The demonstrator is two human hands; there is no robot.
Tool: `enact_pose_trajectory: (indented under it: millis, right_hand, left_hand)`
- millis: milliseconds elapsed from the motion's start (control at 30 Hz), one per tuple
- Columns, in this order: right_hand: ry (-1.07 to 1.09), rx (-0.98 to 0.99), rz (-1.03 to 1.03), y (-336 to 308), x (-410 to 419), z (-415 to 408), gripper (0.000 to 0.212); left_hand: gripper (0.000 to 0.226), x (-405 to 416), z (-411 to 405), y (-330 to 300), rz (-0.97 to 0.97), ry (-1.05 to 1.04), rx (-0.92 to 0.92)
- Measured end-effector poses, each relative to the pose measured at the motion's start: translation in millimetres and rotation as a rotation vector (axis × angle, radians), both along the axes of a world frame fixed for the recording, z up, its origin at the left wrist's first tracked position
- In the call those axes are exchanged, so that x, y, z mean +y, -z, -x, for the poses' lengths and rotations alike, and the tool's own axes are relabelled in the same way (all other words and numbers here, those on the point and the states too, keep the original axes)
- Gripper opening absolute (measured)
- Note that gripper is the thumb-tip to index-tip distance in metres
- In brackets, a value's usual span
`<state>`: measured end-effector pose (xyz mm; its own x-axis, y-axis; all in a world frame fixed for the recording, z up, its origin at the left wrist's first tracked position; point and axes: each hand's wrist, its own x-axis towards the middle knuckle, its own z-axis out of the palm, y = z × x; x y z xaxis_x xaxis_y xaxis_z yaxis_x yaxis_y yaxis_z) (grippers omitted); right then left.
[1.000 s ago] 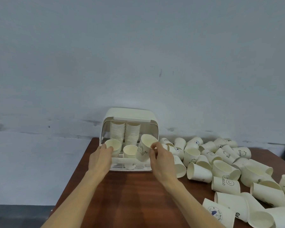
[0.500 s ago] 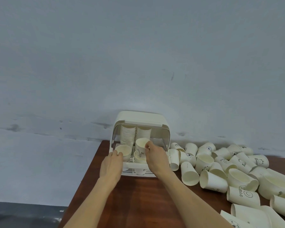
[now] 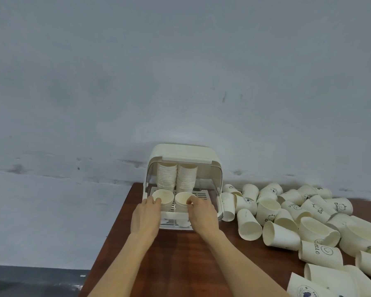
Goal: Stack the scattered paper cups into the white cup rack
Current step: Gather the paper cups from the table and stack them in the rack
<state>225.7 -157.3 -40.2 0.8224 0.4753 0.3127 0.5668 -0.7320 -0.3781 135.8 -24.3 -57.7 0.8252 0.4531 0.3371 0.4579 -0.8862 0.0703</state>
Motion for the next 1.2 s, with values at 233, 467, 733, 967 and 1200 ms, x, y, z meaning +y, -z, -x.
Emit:
enact_pose_trajectory:
  millis: [233,467,733,967,1200]
  right_hand:
    - [-0.010,0.033,-0.028,1,-2,1,0.027]
    - [-0.045,0.080,-0.052,-2,-13,8,0.045]
    - [0.012,0.032,-0.037,1,-64,21,0.029]
    - [0.049,-0.034,-0.083,2,-111,29,0.024]
    - [0.169,-0.102,-0.033,-6,-162,25,0.028]
  left_hand:
    - [0.041,1,-1,-7,-0.049,0.020,0.063]
    - [0.044,0,0,-11,-0.024,-0.002,0.062]
    - [0.028,-38,5,-14,-0.008,-0.014,-0.022]
    - [0.020,-100,-1,-7,0.033,0.165,-0.078]
    - [0.029,-161,-15,-8,0.057,0.338,-0.120]
